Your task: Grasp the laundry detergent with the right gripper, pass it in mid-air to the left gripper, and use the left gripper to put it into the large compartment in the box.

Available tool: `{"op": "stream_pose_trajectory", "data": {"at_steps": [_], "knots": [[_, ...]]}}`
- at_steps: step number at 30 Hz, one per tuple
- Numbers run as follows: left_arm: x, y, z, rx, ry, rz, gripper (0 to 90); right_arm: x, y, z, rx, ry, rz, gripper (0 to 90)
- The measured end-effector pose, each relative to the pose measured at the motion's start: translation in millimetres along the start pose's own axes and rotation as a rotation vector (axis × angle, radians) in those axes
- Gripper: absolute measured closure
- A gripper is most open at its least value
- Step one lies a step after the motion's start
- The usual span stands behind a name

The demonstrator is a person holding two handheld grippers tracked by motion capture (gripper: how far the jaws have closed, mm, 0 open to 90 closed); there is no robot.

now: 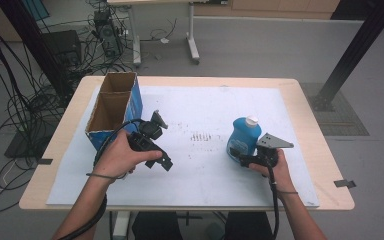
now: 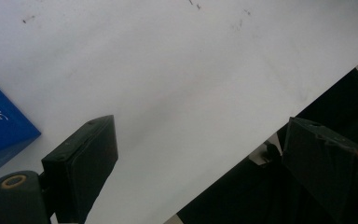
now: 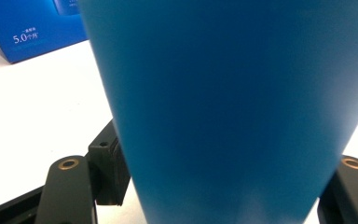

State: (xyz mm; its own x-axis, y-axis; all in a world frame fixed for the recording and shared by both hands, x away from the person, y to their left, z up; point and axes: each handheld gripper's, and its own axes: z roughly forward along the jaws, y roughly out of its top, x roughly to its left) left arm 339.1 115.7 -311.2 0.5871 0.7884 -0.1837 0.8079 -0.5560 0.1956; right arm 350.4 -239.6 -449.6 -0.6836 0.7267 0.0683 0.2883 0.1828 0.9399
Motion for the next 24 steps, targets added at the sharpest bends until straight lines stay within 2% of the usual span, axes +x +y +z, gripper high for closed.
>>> {"op": "stream_pose_trajectory", "data": {"at_steps": [9, 24], "knots": [[0.2, 0.3, -1.1, -0.005, 0.0, 0.004, 10.7, -0.5, -0.1, -0.4, -0.005, -0.019, -0.002, 38.9], [0.1, 0.1, -0.4, -0.003, 0.0, 0.001, 10.7, -0.3, -0.4, -0.6, -0.009, -0.021, -0.016, 39.8]]}}
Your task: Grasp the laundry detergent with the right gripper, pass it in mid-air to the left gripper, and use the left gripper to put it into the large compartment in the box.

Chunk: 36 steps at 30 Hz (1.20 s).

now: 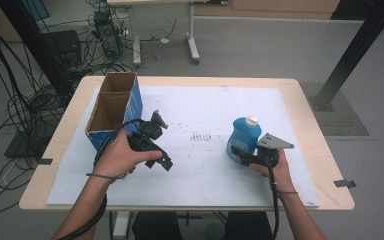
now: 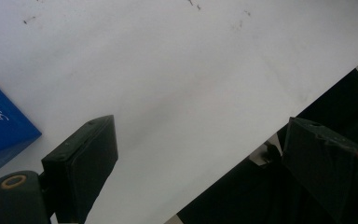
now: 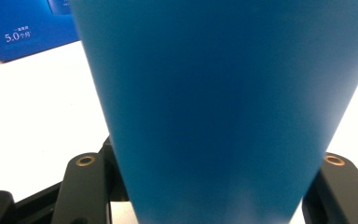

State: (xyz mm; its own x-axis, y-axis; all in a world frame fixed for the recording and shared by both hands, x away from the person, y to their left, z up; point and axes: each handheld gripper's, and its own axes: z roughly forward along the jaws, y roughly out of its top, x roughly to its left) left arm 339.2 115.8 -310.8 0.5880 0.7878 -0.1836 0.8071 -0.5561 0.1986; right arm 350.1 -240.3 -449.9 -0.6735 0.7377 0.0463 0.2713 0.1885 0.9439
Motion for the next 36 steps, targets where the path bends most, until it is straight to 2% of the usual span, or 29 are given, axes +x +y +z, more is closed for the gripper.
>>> {"op": "stream_pose_trajectory", "data": {"at_steps": [36], "knots": [[-3.8, 3.7, 2.1, 0.006, 0.0, 0.008, 10.7, 0.2, -0.9, -0.1, -0.009, 0.0, -0.005, 40.0]]}}
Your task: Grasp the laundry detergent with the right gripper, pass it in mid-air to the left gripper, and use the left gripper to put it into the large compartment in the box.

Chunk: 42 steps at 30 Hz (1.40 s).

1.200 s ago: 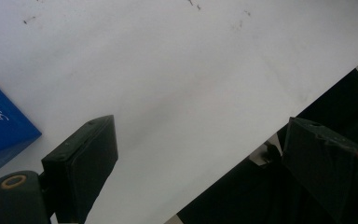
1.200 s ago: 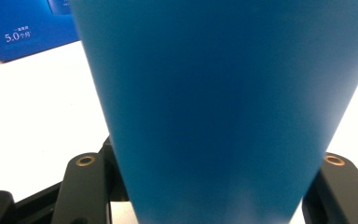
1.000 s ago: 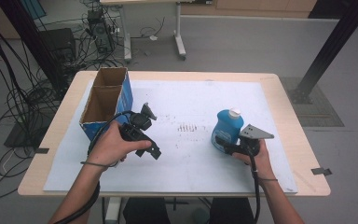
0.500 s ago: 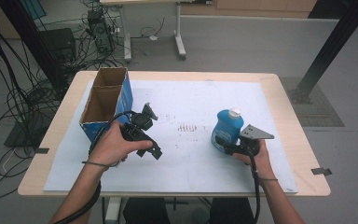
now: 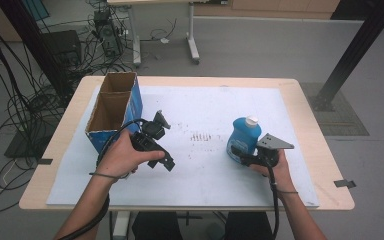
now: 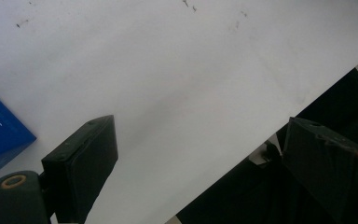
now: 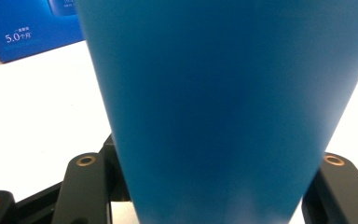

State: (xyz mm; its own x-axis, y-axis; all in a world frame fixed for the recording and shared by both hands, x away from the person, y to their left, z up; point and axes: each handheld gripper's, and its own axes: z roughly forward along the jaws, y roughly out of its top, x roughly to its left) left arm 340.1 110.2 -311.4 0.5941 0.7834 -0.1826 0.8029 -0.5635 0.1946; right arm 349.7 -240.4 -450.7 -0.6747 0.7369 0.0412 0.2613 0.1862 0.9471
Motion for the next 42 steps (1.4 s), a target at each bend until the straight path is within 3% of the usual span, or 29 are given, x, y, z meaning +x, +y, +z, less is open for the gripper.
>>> {"op": "stream_pose_trajectory", "data": {"at_steps": [42], "knots": [[-2.2, 7.6, 1.4, 0.02, 0.005, 0.016, 10.7, -0.4, -3.8, -0.4, -0.031, -0.001, 0.002, 40.4]]}}
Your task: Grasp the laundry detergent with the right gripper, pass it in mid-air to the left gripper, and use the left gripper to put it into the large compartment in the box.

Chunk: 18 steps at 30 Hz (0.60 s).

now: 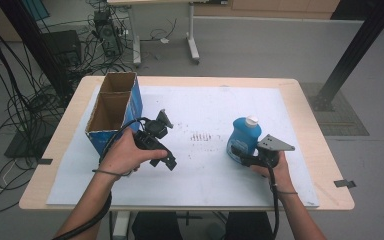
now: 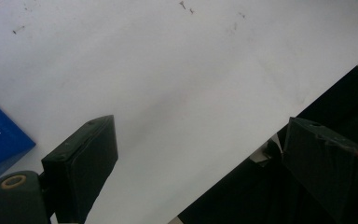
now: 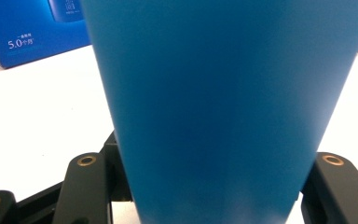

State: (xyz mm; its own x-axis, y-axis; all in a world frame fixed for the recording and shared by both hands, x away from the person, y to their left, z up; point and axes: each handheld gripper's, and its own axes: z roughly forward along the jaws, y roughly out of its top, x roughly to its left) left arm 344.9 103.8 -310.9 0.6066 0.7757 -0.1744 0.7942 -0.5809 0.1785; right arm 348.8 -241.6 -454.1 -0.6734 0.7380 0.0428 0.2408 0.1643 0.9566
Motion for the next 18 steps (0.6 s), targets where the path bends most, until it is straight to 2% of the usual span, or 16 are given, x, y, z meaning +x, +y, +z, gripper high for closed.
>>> {"op": "stream_pose_trajectory", "data": {"at_steps": [18], "knots": [[1.8, 5.1, -3.2, -0.007, -0.001, 0.0, 10.7, 0.9, -0.9, -0.2, -0.009, -0.006, 0.001, 41.0]]}}
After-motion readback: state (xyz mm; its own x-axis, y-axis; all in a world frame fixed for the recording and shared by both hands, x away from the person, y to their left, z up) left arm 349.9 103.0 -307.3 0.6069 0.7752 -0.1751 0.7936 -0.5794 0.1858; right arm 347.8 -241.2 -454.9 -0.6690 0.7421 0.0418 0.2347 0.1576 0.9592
